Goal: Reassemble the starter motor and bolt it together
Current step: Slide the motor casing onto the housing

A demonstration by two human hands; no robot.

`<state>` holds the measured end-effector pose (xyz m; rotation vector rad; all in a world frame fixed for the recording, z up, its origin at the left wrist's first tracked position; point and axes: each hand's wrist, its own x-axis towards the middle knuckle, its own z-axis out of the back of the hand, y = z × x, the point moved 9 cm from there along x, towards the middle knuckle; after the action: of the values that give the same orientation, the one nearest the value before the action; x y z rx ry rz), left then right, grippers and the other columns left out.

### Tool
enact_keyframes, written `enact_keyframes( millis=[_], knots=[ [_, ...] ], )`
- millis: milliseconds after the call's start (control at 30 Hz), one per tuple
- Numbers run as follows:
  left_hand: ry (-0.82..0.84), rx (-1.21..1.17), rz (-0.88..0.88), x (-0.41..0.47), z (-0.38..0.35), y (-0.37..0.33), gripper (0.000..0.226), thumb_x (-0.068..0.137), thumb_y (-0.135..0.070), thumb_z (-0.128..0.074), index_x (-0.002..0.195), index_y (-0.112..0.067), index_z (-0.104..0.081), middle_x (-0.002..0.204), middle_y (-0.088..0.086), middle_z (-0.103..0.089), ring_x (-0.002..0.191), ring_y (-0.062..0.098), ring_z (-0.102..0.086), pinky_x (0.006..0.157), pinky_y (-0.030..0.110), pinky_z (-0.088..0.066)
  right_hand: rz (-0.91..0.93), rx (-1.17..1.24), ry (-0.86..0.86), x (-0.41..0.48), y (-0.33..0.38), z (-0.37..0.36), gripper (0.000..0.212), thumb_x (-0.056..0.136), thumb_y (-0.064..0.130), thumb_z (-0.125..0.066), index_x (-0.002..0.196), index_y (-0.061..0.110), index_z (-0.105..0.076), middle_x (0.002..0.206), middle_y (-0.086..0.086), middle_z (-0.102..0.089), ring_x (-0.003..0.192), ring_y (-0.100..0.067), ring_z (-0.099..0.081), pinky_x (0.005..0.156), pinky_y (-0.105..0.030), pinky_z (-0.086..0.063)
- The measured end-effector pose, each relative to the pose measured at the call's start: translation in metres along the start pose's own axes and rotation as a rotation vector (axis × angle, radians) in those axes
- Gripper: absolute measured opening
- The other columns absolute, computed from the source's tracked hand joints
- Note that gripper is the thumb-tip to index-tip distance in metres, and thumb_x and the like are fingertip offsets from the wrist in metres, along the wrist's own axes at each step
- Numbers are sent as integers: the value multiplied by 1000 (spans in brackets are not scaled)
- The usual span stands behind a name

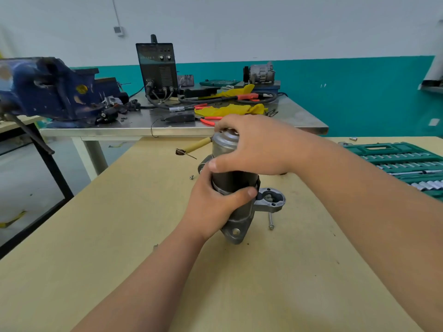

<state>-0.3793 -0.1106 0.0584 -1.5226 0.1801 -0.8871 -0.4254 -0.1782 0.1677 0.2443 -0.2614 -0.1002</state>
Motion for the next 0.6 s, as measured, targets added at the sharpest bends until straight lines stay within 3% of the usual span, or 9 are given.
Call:
enact_keyframes(
  millis=[133, 267, 367, 433, 500, 567, 600],
  knots=[
    [57, -27, -20, 1, -1, -3, 55, 56, -40, -81, 106, -43, -59, 101, -15, -71, 95, 6, -68, 72, 19, -55, 75, 546, 48, -13, -15, -3, 66, 68, 46, -78, 126, 43, -47, 114, 27, -54, 100, 9, -57, 75, -10, -49],
    [64, -31, -47, 0, 0, -5, 49, 54, -38, -82, 95, -55, -61, 101, -18, -71, 94, 4, -69, 72, 16, -54, 107, 701, -81, -11, -20, -13, 80, 59, 45, -80, 130, 42, -42, 119, 25, -52, 102, 10, -57, 76, -9, -48],
    [22, -40, -38, 3, 8, -3, 51, 54, -41, -81, 102, -42, -64, 100, -14, -73, 92, 6, -70, 72, 19, -55, 72, 812, -96, -10, -29, -22, 78, 59, 62, -71, 128, 47, -37, 126, 22, -51, 111, 5, -56, 87, -16, -49],
    [-17, -40, -24, 4, 18, -4, 55, 52, -43, -80, 104, -31, -64, 98, -11, -74, 91, 8, -70, 72, 21, -55, -16, 878, -186, -13, -54, -24, 51, 67, 63, -62, 114, 44, -53, 121, 17, -62, 112, 0, -58, 92, -26, -49],
    [-72, -27, -27, 8, 35, -9, 54, 51, -43, -78, 101, -29, -64, 92, -13, -75, 86, 6, -71, 68, 19, -55, -183, 757, -343, -22, -91, -24, 17, 82, 48, -57, 89, 35, -66, 90, 14, -73, 85, 5, -64, 80, -31, -50],
    [-150, -48, -39, 14, 56, -13, 52, 52, -42, -77, 100, -26, -65, 88, -11, -76, 83, 9, -72, 66, 22, -56, -346, 533, -276, -27, -119, -47, 25, 96, 32, -50, 78, 26, -68, 69, 6, -71, 61, -1, -64, 69, -32, -49],
    [-196, -72, -48, 15, 68, -15, 50, 53, -41, -76, 99, -24, -65, 87, -9, -76, 81, 10, -73, 65, 23, -56, -404, 457, -187, -29, -128, -64, 29, 99, 28, -46, 81, 24, -68, 66, 2, -69, 61, -7, -64, 66, -32, -50]
  ],
)
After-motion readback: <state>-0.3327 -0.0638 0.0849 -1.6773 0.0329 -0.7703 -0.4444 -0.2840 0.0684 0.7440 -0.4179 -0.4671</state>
